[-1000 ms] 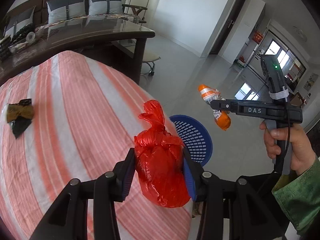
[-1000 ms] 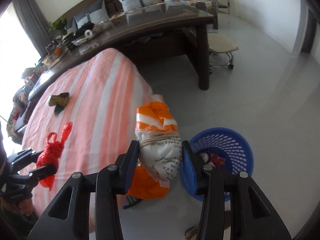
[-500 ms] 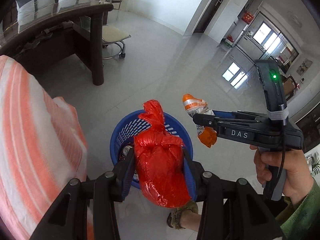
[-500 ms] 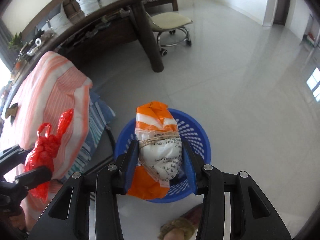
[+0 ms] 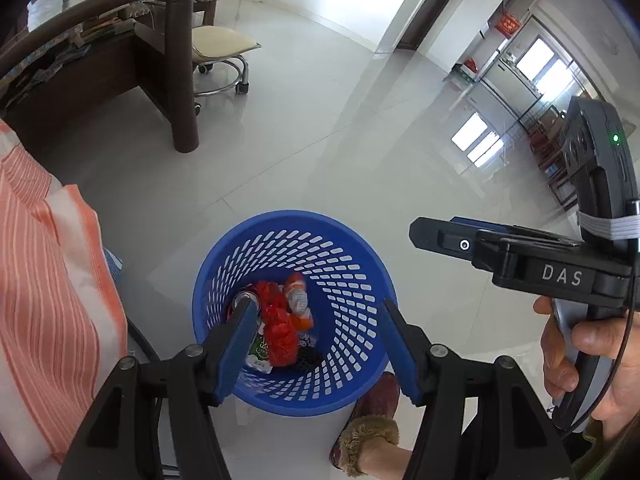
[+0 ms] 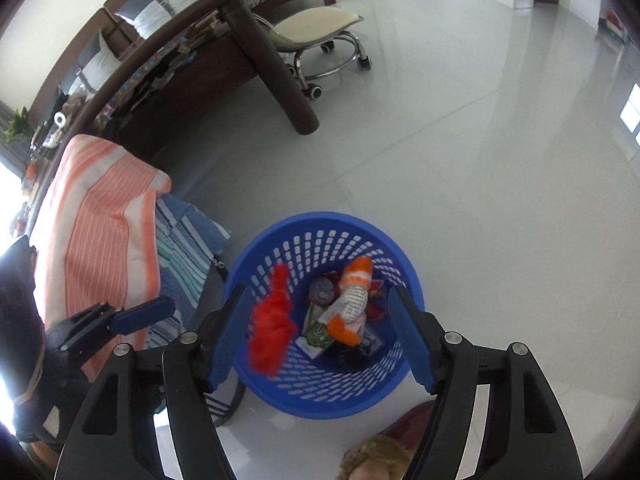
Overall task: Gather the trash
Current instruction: 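Carry the red bag and bottle to the blue wastebasket and open both tools, then return both tools to the table toward the green packet and gold bag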
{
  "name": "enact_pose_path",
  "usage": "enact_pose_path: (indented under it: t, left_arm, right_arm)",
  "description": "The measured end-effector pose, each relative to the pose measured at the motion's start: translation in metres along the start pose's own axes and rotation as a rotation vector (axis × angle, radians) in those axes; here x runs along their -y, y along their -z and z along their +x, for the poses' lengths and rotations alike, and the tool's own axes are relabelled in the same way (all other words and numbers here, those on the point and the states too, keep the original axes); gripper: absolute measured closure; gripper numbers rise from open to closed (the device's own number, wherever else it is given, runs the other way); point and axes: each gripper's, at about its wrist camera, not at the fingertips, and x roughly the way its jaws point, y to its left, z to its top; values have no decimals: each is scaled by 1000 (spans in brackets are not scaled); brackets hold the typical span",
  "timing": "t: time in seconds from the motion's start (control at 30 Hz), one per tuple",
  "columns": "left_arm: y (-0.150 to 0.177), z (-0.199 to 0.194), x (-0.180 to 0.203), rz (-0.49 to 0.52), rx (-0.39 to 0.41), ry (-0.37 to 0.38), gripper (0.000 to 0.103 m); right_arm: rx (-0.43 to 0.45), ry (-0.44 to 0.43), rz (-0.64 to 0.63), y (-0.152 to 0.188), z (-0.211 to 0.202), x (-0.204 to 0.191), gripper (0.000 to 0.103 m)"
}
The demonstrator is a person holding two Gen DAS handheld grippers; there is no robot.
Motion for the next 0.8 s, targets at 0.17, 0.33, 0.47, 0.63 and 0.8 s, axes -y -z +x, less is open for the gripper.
enact_pose_path:
  t: [0.17,0.33,0.47,0.63,0.8]
  left_arm:
    - [20,-59,6,58,93,-65,39]
    - [70,-129,-14,54,154,-171,38]
    - [130,-177,-57,-19,171,-279,38]
    - [192,-230,-131,-182,177,-407,38]
    - [219,-276,-189,-310,220,-462,38]
  right_arm:
    - [88,64,-36,-1,-23,-3,20]
    - [191,132,-88,0,-49,-21,11]
    - [271,144,-171,8,-65,-59,11]
    - [344,77,-341,43,-70,-146,10]
    - [316,-109,-509,104,-67,-252,11]
